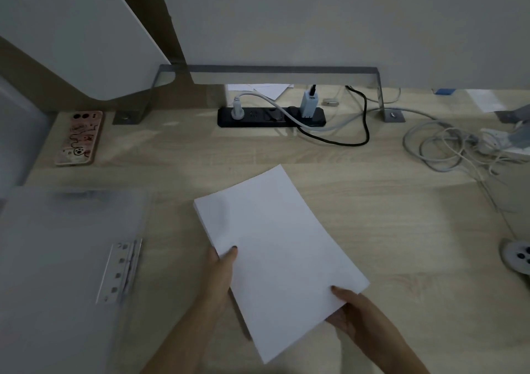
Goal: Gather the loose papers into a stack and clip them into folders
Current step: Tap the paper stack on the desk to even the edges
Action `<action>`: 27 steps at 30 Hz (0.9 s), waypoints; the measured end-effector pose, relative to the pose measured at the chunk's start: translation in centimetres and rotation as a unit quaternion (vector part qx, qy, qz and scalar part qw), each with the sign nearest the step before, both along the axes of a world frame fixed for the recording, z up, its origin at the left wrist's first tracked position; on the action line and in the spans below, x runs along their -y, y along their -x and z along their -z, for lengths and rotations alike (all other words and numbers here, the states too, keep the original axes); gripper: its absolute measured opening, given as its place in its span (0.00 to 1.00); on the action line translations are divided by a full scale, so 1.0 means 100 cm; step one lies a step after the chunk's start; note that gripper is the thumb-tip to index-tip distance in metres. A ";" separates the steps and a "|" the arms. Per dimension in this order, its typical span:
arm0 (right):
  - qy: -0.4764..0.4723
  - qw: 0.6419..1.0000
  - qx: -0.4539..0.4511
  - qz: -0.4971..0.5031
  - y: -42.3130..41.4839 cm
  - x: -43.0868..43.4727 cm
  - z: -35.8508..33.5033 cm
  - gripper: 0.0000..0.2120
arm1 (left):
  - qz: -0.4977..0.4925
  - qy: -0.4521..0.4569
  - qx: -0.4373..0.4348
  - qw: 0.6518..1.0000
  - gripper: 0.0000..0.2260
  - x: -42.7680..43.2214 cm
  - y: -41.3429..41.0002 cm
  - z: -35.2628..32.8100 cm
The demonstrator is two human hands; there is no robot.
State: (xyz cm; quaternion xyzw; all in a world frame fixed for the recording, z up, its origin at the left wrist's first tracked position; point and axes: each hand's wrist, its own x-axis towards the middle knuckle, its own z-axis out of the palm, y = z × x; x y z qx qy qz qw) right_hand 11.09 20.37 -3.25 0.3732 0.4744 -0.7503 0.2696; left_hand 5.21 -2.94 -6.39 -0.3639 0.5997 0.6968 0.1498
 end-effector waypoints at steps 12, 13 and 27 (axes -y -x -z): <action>-0.258 0.939 -0.219 -0.059 0.062 0.012 -0.051 0.20 | 0.154 0.023 -0.250 0.956 0.15 0.007 0.007 -0.078; -0.263 0.931 -0.252 -0.023 0.062 0.017 -0.059 0.20 | 0.139 0.024 -0.273 0.952 0.17 0.007 0.007 -0.084; -0.271 0.918 -0.276 0.091 0.060 0.022 -0.073 0.09 | 0.028 0.072 -0.276 0.958 0.08 -0.019 0.005 -0.084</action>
